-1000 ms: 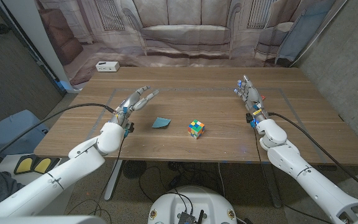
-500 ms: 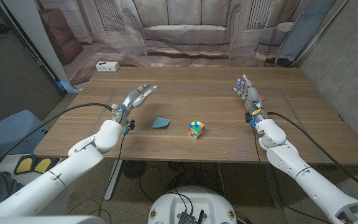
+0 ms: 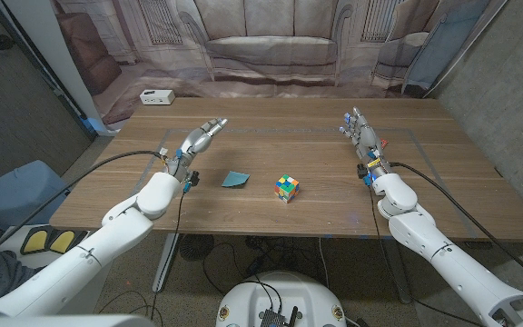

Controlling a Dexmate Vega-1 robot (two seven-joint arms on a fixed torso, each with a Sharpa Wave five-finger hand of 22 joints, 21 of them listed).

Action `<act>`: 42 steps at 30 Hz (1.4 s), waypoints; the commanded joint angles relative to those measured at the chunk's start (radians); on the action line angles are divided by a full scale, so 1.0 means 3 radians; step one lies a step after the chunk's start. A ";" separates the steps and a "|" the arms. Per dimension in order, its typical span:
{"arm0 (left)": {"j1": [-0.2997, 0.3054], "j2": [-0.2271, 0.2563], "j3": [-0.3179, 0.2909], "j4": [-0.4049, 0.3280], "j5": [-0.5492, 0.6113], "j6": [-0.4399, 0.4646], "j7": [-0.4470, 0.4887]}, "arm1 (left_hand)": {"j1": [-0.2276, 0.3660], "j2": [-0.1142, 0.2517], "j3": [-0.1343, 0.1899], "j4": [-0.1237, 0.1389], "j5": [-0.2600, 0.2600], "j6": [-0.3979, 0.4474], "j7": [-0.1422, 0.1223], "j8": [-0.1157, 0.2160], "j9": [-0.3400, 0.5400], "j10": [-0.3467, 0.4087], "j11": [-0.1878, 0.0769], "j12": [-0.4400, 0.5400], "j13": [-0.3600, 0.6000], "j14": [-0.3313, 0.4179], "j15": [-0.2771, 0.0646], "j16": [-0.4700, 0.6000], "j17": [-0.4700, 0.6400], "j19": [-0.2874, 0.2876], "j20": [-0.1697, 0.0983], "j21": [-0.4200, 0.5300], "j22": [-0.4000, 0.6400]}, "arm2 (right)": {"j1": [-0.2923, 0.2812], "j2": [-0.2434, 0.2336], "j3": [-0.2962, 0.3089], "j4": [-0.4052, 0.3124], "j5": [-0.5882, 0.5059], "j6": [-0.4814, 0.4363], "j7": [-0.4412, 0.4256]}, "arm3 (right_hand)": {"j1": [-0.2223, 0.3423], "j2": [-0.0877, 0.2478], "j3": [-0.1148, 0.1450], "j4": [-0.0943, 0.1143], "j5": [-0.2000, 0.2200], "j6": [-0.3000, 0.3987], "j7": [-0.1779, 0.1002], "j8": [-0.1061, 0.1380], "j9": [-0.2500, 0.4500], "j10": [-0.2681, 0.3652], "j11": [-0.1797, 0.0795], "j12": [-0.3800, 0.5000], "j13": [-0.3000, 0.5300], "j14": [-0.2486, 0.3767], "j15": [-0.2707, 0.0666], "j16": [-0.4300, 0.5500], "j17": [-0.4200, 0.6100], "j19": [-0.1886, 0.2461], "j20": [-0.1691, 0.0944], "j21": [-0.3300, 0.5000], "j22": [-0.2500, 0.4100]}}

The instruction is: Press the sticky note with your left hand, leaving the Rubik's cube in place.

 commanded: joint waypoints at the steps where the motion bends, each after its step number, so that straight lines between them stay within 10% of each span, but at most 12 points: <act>1: -0.0080 -0.0111 -0.0013 0.0184 -0.0345 -0.0266 -0.0222 | 0.0008 0.0040 0.0006 -0.0017 -0.0004 0.0004 0.0039 0.0001 -0.0004 0.0019 0.0018 0.0005 0.0009 0.0016 0.0014 0.0009 0.0005 0.0011 -0.0018 0.0005 0.0006 | 0.0014 -0.0044 -0.0014 -0.0075 -0.0007 -0.0041 0.0051 | -0.0008 -0.0003 -0.0012 -0.0007 -0.0007 0.0009 0.0019 -0.0012 0.0007 0.0031 0.0009 -0.0002 0.0008 0.0028 -0.0008 -0.0003 0.0005 0.0016 -0.0007 -0.0011 0.0010; 18: -0.0259 -0.0485 0.0027 0.0687 -0.1054 -0.0727 -0.0697 | 0.0014 0.0045 0.0006 -0.0032 -0.0005 -0.0092 0.0094 -0.0026 -0.0005 -0.0066 0.0049 -0.0037 0.0005 -0.0045 0.0043 -0.0018 0.0005 -0.0040 -0.0041 -0.0023 0.0005 | 0.0109 -0.0179 -0.0011 -0.0040 0.0133 -0.0244 0.0288 | 0.0003 0.0003 -0.0007 -0.0020 -0.0002 -0.0034 0.0019 -0.0026 0.0005 0.0025 0.0015 -0.0007 0.0005 0.0119 -0.0017 0.0021 -0.0004 0.0146 -0.0027 0.0028 0.0008; 26: -0.0369 -0.0498 0.0060 0.0776 -0.1301 -0.0639 -0.0949 | 0.0022 0.0050 0.0009 -0.0041 -0.0006 -0.0107 0.0165 -0.0025 -0.0006 -0.0087 0.0089 -0.0046 0.0004 -0.0066 0.0069 -0.0023 0.0005 -0.0018 -0.0036 -0.0017 0.0005 | 0.0121 -0.0147 -0.0016 0.0115 0.0180 -0.0154 0.0391 | -0.0015 0.0004 -0.0013 -0.0016 -0.0001 0.0224 0.0013 0.0071 0.0015 -0.0013 0.0021 -0.0017 0.0005 0.0080 -0.0007 -0.0006 -0.0006 0.0111 -0.0021 -0.0004 0.0007; 42: -0.0458 -0.0553 0.0106 0.1002 -0.1309 -0.0806 -0.1079 | 0.0040 0.0061 0.0016 -0.0070 -0.0009 0.0121 0.0191 0.0046 -0.0007 0.0129 0.0102 0.0023 0.0001 0.0125 0.0058 0.0030 0.0005 0.0236 -0.0082 0.0048 0.0004 | 0.0092 -0.0139 -0.0040 0.0112 0.0163 -0.0171 0.0359 | -0.0001 0.0017 -0.0004 -0.0028 0.0003 0.0009 0.0024 -0.0024 0.0014 -0.0057 -0.0011 -0.0032 0.0005 0.0045 -0.0050 -0.0026 -0.0010 0.0096 -0.0085 -0.0018 0.0006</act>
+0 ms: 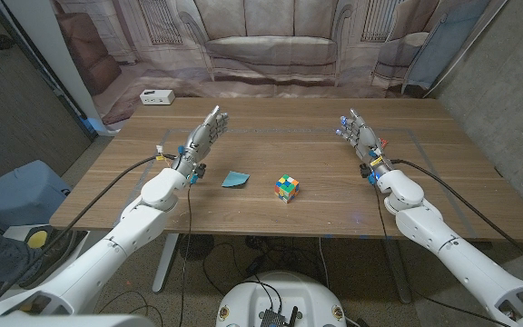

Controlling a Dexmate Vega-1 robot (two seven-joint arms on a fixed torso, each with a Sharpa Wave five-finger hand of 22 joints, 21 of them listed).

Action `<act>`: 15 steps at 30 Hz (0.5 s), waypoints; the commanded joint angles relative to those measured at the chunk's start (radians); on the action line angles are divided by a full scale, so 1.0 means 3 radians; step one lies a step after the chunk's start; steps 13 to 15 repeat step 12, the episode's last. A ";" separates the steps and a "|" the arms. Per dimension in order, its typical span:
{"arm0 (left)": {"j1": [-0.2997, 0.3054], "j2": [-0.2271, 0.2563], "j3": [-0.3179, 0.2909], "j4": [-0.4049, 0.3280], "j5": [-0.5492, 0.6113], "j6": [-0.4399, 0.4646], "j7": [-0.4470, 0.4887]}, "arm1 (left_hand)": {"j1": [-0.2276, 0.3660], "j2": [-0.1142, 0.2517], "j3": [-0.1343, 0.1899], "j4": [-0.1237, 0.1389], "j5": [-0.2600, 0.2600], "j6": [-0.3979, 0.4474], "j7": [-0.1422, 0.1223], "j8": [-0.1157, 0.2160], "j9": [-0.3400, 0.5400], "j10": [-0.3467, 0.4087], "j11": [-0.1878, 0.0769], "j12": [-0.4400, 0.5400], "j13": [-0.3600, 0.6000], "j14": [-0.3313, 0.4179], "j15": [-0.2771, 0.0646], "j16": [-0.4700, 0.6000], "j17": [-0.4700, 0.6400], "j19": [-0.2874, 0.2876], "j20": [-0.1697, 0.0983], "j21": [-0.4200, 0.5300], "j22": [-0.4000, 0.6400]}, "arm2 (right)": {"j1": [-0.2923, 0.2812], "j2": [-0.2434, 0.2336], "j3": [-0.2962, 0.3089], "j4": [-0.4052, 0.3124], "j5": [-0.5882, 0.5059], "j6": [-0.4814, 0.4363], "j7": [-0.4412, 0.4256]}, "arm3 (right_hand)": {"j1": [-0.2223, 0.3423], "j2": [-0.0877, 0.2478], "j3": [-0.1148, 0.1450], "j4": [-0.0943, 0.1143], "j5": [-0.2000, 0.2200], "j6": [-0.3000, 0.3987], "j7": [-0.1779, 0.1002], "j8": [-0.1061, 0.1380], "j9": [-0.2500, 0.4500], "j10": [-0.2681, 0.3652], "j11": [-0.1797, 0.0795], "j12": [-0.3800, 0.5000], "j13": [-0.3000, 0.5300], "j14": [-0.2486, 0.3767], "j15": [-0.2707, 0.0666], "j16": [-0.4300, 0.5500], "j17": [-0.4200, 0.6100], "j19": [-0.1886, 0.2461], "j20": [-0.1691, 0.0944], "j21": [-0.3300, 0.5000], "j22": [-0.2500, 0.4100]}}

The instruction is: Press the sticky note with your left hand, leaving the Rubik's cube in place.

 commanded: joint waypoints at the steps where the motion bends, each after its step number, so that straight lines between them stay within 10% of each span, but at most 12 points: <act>1: -0.0065 -0.0056 0.0024 0.0171 -0.0085 -0.0127 -0.0138 | 0.0006 0.0026 0.0009 -0.0010 -0.0009 0.0059 -0.0001 0.0029 0.0009 0.0040 0.0012 0.0023 0.0002 0.0046 0.0003 0.0016 0.0005 0.0012 0.0026 0.0019 0.0003 | -0.0029 -0.0009 -0.0018 -0.0030 -0.0014 -0.0035 -0.0032 | -0.0001 0.0018 0.0010 -0.0014 0.0003 -0.0014 0.0010 -0.0010 0.0014 -0.0016 -0.0006 -0.0007 0.0012 -0.0018 0.0015 -0.0007 0.0007 0.0013 -0.0024 -0.0004 0.0006; 15: -0.0071 -0.0036 0.0029 0.0227 -0.0123 -0.0136 -0.0210 | 0.0011 0.0028 0.0011 -0.0017 -0.0010 0.0084 -0.0009 0.0027 0.0009 0.0045 -0.0002 0.0018 0.0002 0.0044 -0.0006 0.0005 0.0005 -0.0025 0.0027 -0.0005 0.0003 | -0.0129 -0.0042 0.0001 -0.0189 -0.0020 -0.0117 -0.0158 | -0.0003 0.0017 0.0009 -0.0015 0.0002 -0.0025 0.0014 -0.0012 0.0013 -0.0013 0.0007 -0.0002 0.0012 -0.0019 0.0023 -0.0006 0.0008 0.0000 -0.0006 -0.0010 0.0005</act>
